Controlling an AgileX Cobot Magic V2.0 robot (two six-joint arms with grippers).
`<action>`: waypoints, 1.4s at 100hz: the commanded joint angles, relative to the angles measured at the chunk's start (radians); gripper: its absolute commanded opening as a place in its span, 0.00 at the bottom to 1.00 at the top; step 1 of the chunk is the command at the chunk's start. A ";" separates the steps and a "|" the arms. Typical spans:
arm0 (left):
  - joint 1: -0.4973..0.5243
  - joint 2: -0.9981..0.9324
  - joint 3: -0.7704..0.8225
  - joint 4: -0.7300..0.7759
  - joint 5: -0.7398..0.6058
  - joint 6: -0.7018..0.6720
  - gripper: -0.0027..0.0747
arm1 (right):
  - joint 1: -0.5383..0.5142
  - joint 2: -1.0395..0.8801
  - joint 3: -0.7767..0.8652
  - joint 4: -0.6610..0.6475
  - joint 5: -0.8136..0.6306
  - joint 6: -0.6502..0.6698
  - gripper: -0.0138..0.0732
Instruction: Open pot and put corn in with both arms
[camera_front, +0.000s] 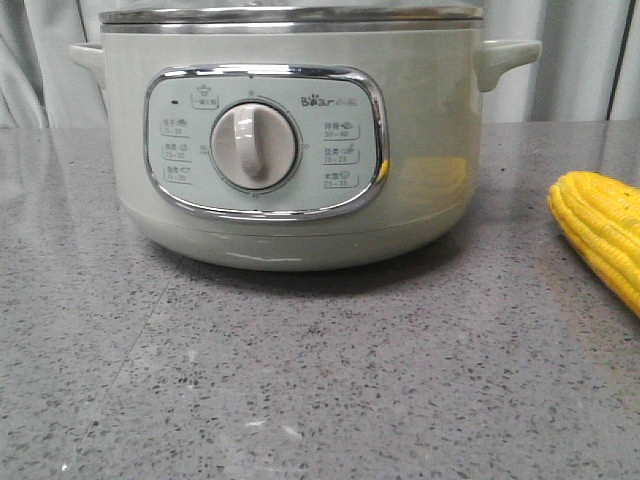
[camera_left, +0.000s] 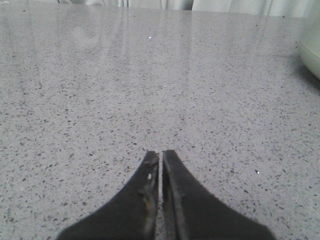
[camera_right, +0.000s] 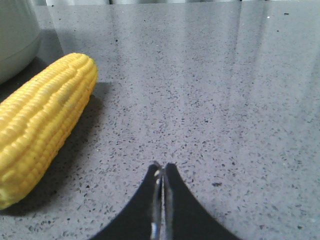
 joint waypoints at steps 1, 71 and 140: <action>-0.007 -0.029 0.022 0.001 -0.087 -0.006 0.01 | -0.007 -0.023 0.018 -0.001 -0.097 -0.006 0.09; -0.007 -0.029 0.022 -0.005 -0.389 -0.006 0.01 | -0.007 -0.023 0.018 0.002 -0.427 -0.006 0.09; -0.007 -0.016 -0.048 -0.061 -0.345 -0.001 0.01 | -0.007 -0.023 -0.023 -0.008 -0.239 -0.006 0.09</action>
